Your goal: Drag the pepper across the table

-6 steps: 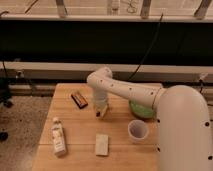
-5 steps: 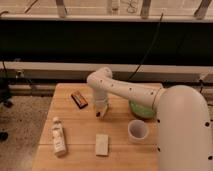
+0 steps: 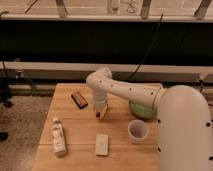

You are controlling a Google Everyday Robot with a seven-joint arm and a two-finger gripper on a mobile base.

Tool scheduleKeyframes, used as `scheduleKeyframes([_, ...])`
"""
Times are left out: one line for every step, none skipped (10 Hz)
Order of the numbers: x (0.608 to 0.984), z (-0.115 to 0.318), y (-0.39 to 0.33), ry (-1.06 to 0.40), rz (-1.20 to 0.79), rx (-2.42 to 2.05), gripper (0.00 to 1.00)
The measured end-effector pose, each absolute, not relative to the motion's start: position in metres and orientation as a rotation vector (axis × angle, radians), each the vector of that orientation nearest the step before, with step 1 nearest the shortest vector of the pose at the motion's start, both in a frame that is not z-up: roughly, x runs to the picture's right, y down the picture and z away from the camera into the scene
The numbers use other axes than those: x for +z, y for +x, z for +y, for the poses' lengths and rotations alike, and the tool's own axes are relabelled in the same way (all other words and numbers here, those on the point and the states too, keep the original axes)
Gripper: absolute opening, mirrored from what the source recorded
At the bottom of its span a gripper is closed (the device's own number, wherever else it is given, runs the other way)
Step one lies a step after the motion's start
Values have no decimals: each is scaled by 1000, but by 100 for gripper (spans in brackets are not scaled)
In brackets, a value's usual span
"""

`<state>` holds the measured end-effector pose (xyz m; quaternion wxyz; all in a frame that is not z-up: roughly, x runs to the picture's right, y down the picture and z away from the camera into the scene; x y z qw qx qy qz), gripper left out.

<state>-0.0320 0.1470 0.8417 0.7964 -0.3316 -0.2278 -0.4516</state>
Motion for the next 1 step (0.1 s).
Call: scheduleKeyframes([841, 148, -33, -712, -491, -975, 0])
